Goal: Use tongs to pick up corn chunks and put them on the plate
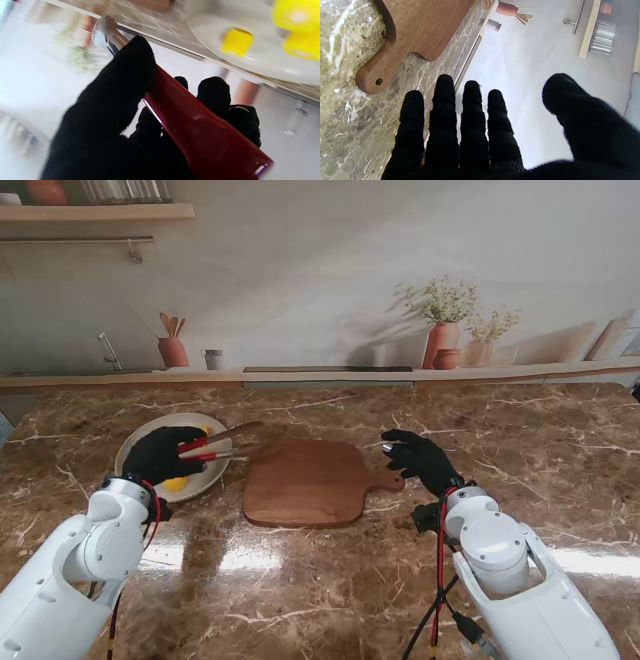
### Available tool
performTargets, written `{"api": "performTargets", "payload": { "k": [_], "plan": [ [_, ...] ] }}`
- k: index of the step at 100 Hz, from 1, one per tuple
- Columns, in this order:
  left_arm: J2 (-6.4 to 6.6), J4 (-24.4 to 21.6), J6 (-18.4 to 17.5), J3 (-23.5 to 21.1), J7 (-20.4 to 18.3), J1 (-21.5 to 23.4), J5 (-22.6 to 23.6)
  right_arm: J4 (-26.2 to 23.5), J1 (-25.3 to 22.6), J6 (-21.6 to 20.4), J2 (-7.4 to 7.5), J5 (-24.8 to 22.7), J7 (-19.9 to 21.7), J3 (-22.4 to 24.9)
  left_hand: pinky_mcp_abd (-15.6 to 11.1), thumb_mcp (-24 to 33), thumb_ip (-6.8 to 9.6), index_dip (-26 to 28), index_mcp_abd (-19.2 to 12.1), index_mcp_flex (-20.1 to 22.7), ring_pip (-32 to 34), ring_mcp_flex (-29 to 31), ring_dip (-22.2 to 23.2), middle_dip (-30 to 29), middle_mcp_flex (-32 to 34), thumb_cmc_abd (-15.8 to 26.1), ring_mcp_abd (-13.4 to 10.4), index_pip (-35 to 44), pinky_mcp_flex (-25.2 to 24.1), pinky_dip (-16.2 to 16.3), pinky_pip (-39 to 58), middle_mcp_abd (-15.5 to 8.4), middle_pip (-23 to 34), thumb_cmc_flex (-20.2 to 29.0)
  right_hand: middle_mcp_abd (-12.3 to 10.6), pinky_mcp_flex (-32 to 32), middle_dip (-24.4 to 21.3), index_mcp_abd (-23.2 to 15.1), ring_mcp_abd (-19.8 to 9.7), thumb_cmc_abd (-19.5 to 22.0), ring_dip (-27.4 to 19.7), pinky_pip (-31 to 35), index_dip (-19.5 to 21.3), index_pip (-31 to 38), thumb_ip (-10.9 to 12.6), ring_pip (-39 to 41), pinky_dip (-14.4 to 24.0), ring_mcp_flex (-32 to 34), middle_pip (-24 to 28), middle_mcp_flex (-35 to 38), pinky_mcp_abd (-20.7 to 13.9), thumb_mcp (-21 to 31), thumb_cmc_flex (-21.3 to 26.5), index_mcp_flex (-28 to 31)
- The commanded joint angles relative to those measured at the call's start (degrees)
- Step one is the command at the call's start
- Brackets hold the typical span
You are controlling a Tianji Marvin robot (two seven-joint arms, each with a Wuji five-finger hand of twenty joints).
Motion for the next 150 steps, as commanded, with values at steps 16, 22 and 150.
{"api": "performTargets", "payload": {
  "k": [16,22,150],
  "plan": [
    [0.12,-3.24,-7.16,2.91,-1.57,5.83,-0.79,-0.43,-0.12,0.93,0.01,-0.48,0.32,1.08,-3.32,10.64,2.05,2.73,-7.69,2.09,0.66,1.6,-0.46,-0.09,1.89,7.83,-0.96,6.1,0.92,-0.26,1.22,-3.65,1.57,4.44,-0.88,-0.31,0.47,-1.72,-0.86,-0.24,0.96,-0.6,-0.62,-0.3,2.55,0.37,1.7,-0.25,-0.01,0.52,-0.29,-0.69,-2.4,-0.82],
    [0.45,-3.9,-9.21,3.07,-2.58,7.13,-0.43,-0.46,-0.09,0.97,0.01,-0.57,0.24,1.22,-3.42,10.61,1.96,2.81,-8.03,1.97,0.57,1.64,-0.51,-0.1,1.96,7.8,-1.23,6.2,0.88,-0.33,1.12,-3.92,1.52,4.15,-0.8,-0.29,0.47,-1.65,-0.77,-0.25,0.95,-0.59,-0.62,-0.32,2.55,0.34,1.71,-0.33,0.01,0.55,-0.32,-0.67,-2.41,-0.88],
    [4.4,0.46,-25.47,3.96,-18.77,8.75,-1.88,-0.32,0.15,0.82,-0.2,-0.05,-0.36,0.73,-4.67,21.74,3.86,3.44,-8.92,-6.48,-9.06,-10.87,-2.26,-18.55,-13.23,0.53,-3.3,5.63,-11.96,-5.7,-11.02,-7.3,11.63,-18.88,-0.7,-0.25,0.44,-1.49,-0.7,-0.45,0.97,-0.49,-0.64,-0.31,2.48,0.44,1.68,-0.19,0.02,0.59,-0.2,-0.4,-2.18,-0.83]
  ]
}}
